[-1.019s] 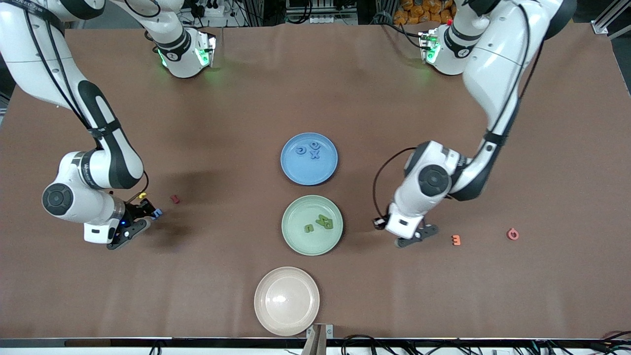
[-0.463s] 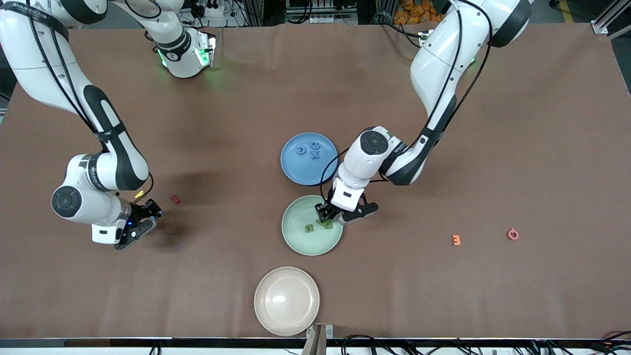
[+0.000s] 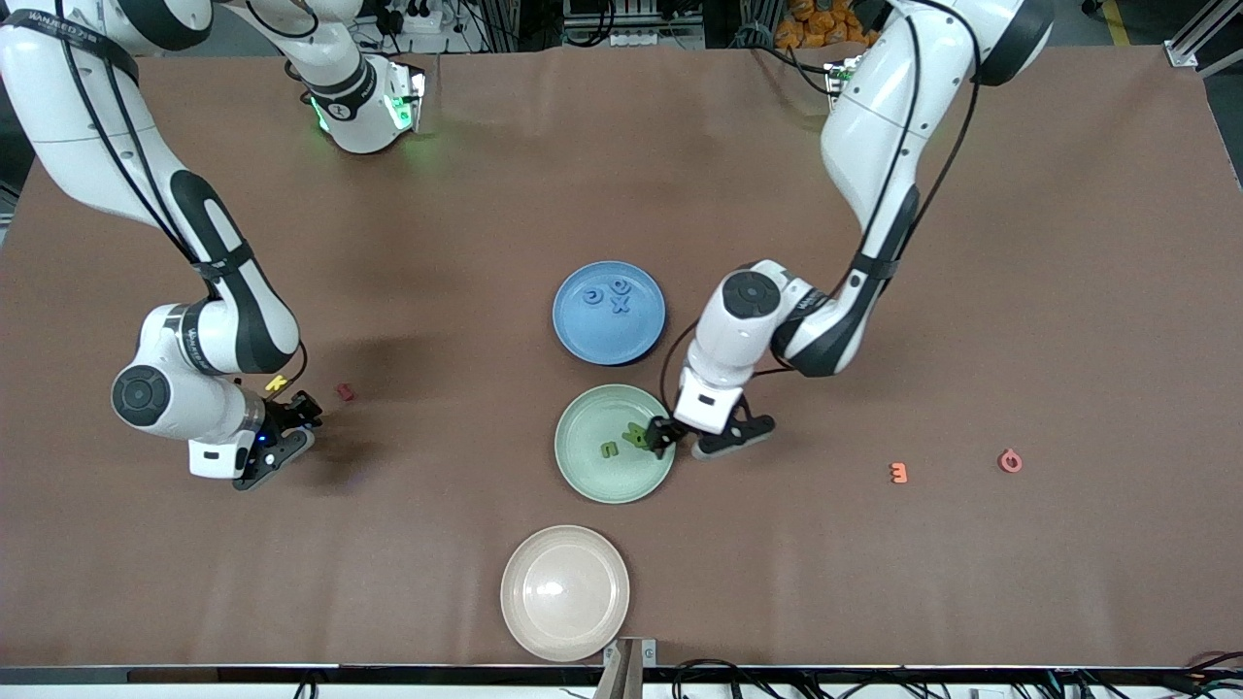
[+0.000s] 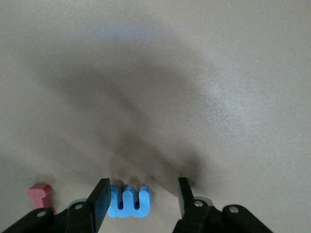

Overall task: Sort letters by color into matching plates
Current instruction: 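Drop the B on the green plate while the right gripper grasps blue E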

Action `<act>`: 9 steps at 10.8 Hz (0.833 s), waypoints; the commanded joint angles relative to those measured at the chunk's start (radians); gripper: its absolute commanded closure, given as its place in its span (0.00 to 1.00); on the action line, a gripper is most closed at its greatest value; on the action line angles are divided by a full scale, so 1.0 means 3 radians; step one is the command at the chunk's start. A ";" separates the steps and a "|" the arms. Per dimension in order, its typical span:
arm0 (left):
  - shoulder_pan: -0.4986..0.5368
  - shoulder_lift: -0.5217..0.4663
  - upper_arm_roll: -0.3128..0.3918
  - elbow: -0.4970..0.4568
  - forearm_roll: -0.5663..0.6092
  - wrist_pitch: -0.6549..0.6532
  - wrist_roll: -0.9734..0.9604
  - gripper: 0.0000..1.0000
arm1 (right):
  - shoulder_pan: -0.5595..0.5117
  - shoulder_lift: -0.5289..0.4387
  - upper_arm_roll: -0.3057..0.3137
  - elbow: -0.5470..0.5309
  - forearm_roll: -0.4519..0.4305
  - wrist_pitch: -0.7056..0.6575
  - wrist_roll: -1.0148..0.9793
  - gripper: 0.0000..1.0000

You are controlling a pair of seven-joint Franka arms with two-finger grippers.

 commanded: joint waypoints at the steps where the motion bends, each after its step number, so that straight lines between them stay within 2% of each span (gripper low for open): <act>1: 0.0829 -0.0311 -0.0427 -0.0119 0.0074 -0.1005 0.1080 0.00 | 0.0012 -0.0005 -0.0009 -0.0084 -0.0028 0.0039 -0.0039 0.35; 2: 0.1172 -0.0402 -0.0612 -0.0195 0.0074 -0.1277 0.1382 0.00 | 0.0017 -0.0005 -0.0004 -0.0090 -0.0028 0.0040 -0.0039 0.35; 3: 0.1479 -0.0596 -0.0740 -0.0484 0.0074 -0.1345 0.1633 0.00 | 0.0012 -0.0005 -0.0009 -0.0095 -0.0028 0.0040 -0.0039 0.35; 5: 0.2027 -0.1025 -0.1046 -0.1184 0.0084 -0.1107 0.1712 0.00 | 0.0012 0.0000 -0.0009 -0.0105 -0.0028 0.0055 -0.0034 0.33; 7: 0.2320 -0.1429 -0.1175 -0.1758 0.0074 -0.0902 0.1707 0.00 | 0.0017 -0.0010 -0.0004 -0.0055 -0.0028 0.0004 -0.0019 0.33; 9: 0.2422 -0.1736 -0.1176 -0.1995 0.0074 -0.0916 0.1738 0.00 | 0.0017 -0.0021 -0.0004 -0.0039 -0.0023 -0.0063 -0.0024 0.33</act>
